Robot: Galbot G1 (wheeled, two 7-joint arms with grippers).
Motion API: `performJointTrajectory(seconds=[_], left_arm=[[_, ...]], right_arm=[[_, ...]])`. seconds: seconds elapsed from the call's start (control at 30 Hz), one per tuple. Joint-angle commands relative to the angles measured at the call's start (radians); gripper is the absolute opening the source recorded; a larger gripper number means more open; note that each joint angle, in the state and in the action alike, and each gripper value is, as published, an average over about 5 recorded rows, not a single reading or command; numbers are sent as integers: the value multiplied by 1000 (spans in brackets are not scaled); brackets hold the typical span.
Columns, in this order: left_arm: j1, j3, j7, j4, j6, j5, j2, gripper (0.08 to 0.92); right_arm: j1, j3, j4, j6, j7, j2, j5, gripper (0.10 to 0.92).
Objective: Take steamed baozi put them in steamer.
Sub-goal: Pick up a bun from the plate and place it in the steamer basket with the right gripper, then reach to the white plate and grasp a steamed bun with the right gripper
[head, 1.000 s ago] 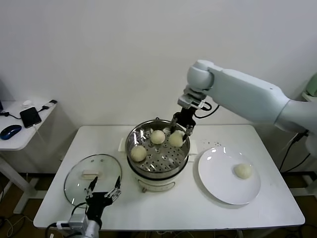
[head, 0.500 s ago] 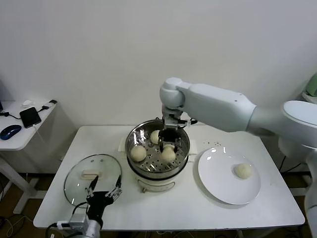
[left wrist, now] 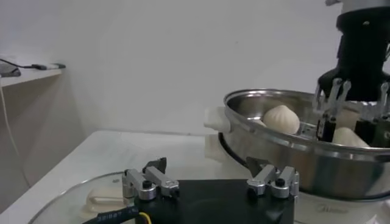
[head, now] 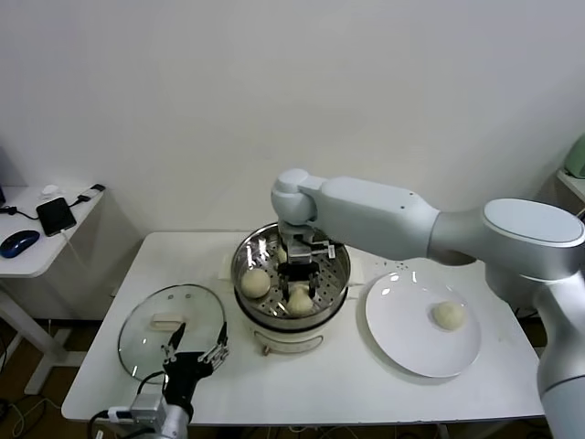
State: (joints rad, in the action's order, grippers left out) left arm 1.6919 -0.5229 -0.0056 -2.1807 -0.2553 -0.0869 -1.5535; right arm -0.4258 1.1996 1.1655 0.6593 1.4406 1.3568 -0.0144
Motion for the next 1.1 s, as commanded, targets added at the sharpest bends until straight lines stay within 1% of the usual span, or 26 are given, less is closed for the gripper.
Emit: performJointTrajectory(seconds=[0.03,0.13,0.2,0.37,0.47,0.57,0.7,0.83,0.9,0.97,1.03,1.1], left_arm=[[5,2,0,1,3,5,2,823],[6,3,0,2,3,7,2,823],[6,4,0,3,3,8,2,823],[4,5,0,12,3,10,2,823],[2,8,0,14,2,12,1,823],[1,10,0,15,1,14,1,823],[2,8,1,17,1,14,3,823],[2,0,2,12,-5,3,7,823],[1,-4,5,9,-13,-13,9,823],[-1,-7,10,6,-22,-33,11,823],[-3,-11,15,6,-27,-49,14,823],[-7,-14,19,10,-29,-58,17,823]], right_arm=[[22,-1,-9,5,-37,24,-43,532],[28,-7,-10,-1,-62,25,-56,532],[28,-8,-4,-5,-72,21,-53,554],[13,-22,13,-34,-67,-1,-20,690],[-4,-57,22,-72,-36,-21,-11,769],[-25,-101,43,-151,8,-59,11,813],[-56,-162,82,-362,49,-151,78,822],[-69,-237,103,-661,47,-287,139,823],[-65,-278,102,-823,36,-351,144,823],[-55,-315,102,-948,28,-412,142,823],[-44,-340,108,-1021,25,-467,140,823],[-33,-349,124,-1058,23,-525,135,822]])
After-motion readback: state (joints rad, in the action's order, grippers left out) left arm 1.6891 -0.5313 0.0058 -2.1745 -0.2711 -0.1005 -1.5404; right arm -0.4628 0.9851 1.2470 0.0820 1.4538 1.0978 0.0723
